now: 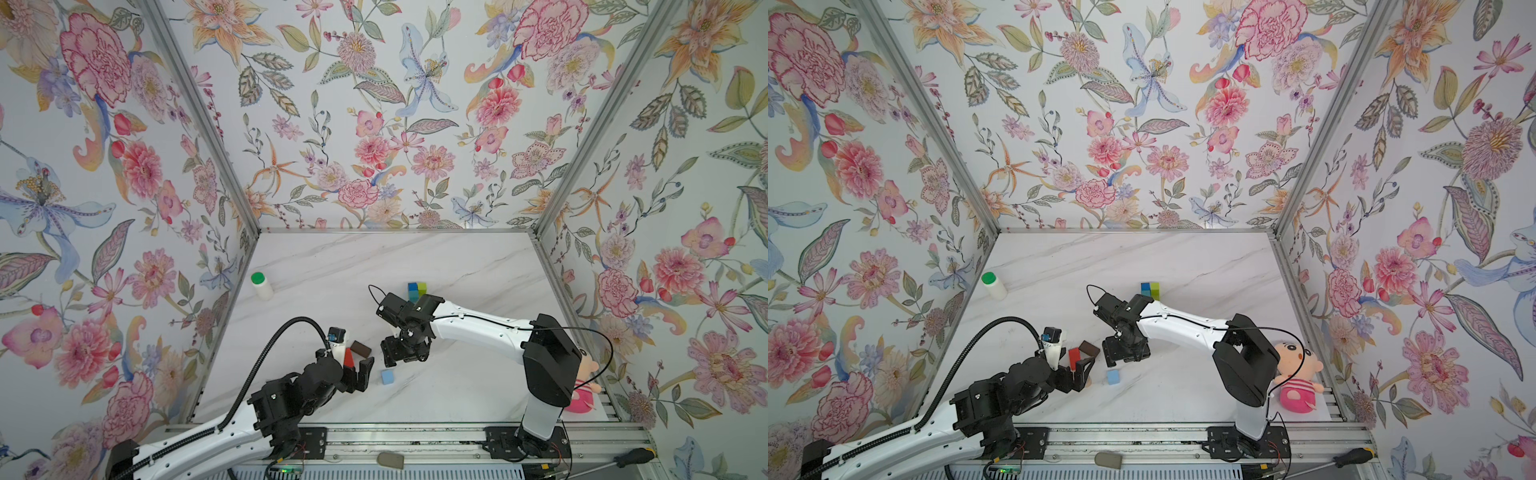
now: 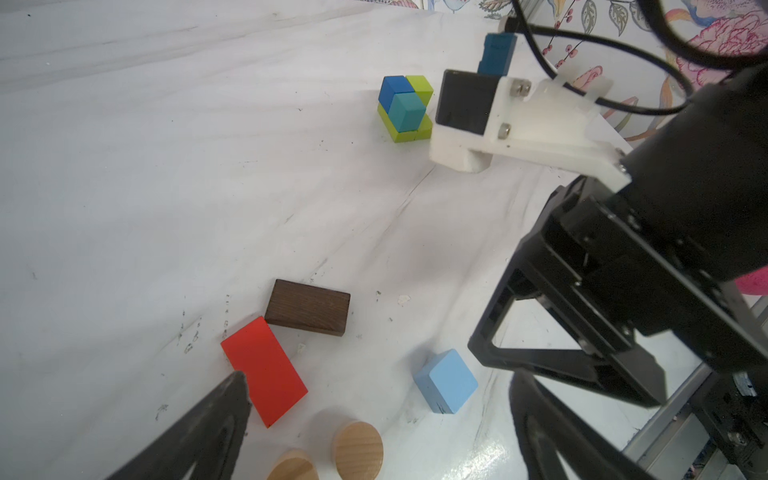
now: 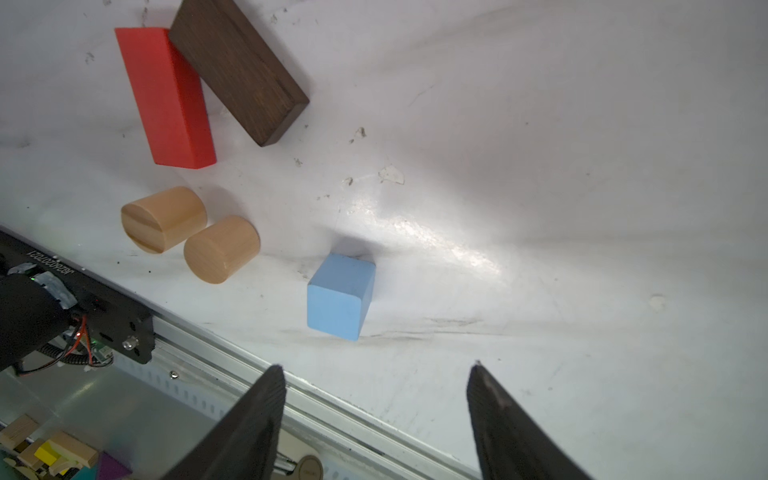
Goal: Build the wood block tower
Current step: 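Move the right gripper over the light-blue cube and lower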
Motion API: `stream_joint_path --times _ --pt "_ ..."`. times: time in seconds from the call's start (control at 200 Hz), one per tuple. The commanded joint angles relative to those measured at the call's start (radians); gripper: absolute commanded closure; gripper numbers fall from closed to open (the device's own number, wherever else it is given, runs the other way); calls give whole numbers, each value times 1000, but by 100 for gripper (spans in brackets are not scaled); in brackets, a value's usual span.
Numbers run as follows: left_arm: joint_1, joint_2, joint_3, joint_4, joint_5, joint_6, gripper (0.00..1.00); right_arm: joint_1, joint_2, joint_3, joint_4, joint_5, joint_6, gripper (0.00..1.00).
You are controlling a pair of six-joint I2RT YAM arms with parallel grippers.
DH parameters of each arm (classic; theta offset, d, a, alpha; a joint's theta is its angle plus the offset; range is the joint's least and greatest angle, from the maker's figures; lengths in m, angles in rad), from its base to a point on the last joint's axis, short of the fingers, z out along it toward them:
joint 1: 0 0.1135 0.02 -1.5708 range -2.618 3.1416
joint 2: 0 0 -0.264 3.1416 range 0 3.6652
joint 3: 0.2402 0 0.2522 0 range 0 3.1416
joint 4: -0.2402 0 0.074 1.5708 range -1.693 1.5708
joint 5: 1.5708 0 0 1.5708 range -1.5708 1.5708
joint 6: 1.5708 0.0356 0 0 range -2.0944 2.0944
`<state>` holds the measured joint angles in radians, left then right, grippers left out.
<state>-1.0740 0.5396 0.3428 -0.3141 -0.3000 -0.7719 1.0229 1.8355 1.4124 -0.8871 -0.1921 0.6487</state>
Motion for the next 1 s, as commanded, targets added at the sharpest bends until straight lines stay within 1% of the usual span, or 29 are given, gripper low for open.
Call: stream_joint_path --times 0.0,0.135,0.355,0.49,0.681,0.991 --pt "-14 -17 -23 -5 -24 -3 1 15 38 31 5 -6 20 30" --pt "-14 -10 -38 3 -18 -11 1 20 69 36 11 -12 20 35" --pt "-14 -12 -45 7 -5 -13 1 29 104 22 41 -21 35 37" --pt "-13 -15 -48 7 -4 -12 1 32 124 34 46 -28 37 41" --pt "-13 -2 -45 9 2 -5 1 38 134 46 48 -31 39 43" --pt "-14 4 -50 17 10 -4 1 51 137 19 56 -33 47 45"
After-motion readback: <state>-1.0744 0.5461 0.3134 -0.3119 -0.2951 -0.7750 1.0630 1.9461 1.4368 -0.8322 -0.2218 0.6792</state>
